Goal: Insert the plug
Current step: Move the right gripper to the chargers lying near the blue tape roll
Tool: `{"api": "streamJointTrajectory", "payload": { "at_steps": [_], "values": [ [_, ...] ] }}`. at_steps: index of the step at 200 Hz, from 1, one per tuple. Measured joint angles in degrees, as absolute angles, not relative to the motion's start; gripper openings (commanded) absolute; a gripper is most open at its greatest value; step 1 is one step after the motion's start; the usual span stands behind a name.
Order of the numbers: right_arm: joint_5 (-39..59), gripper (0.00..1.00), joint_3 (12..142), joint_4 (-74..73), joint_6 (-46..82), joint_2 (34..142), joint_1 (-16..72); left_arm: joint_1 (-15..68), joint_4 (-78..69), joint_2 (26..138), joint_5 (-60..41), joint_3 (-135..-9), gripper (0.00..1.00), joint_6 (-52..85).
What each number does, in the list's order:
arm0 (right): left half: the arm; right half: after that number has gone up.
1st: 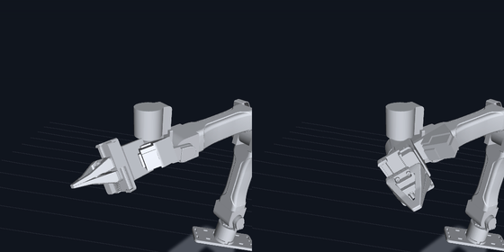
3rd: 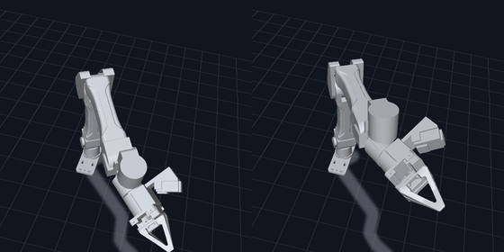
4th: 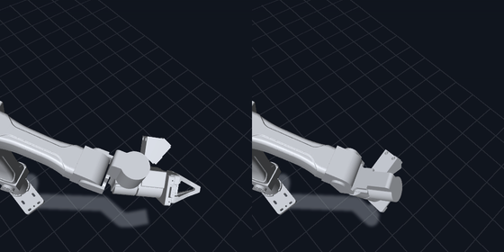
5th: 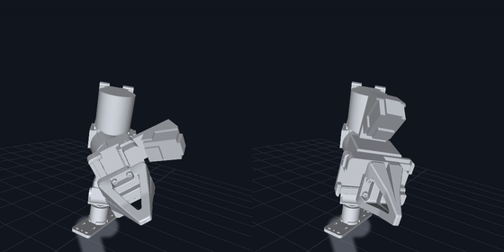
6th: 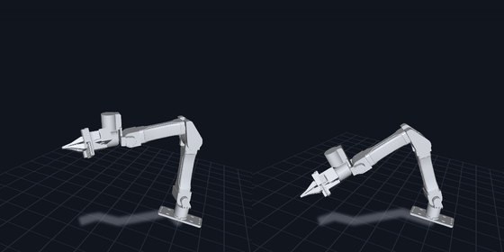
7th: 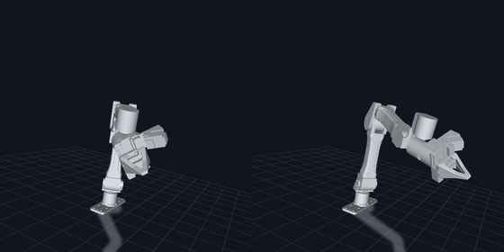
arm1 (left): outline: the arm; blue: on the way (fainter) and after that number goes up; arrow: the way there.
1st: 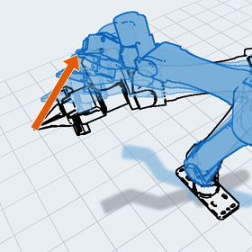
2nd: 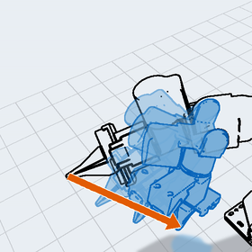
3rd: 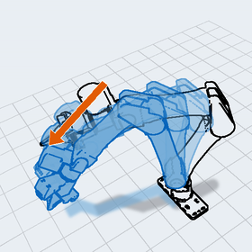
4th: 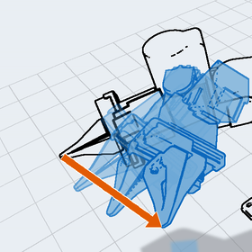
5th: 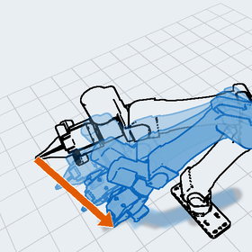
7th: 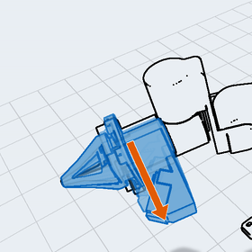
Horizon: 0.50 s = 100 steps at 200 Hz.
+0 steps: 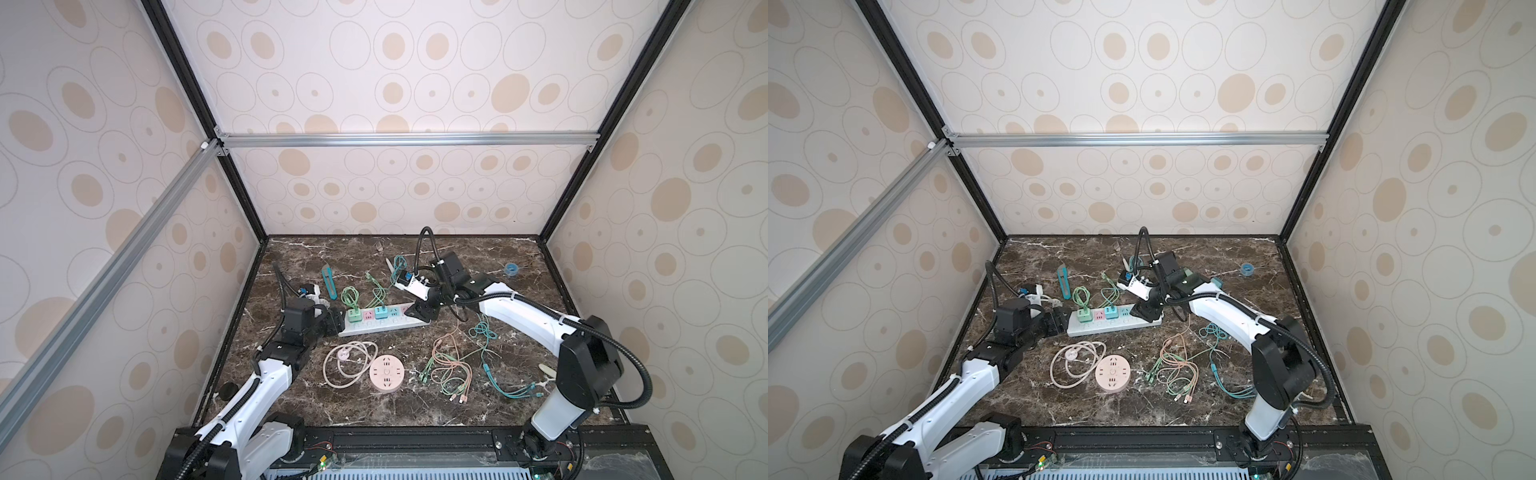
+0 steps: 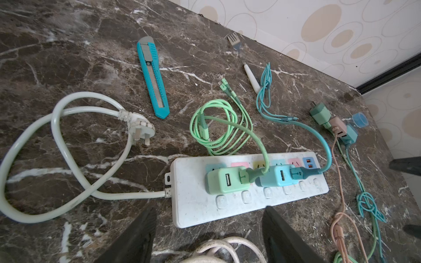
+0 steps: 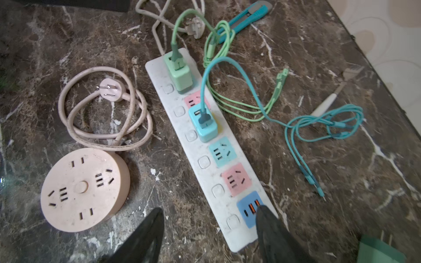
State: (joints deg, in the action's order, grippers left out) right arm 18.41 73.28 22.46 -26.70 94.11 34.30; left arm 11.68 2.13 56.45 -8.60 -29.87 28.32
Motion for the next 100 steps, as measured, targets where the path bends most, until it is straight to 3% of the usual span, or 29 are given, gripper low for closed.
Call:
{"api": "streamJointTrajectory", "payload": {
  "at_steps": [33, 100],
  "values": [
    [11.7, 0.68, 70.3, 17.4, -16.6, 90.8, 29.7, 11.7, 2.3, 54.5, -8.7, -30.1, 0.76, 27.5],
    [-8.4, 0.67, 70.6, 15.1, 2.7, 94.0, 18.8, 11.7, 2.4, 53.1, -8.7, -30.2, 0.79, 27.1]
  ]
}}
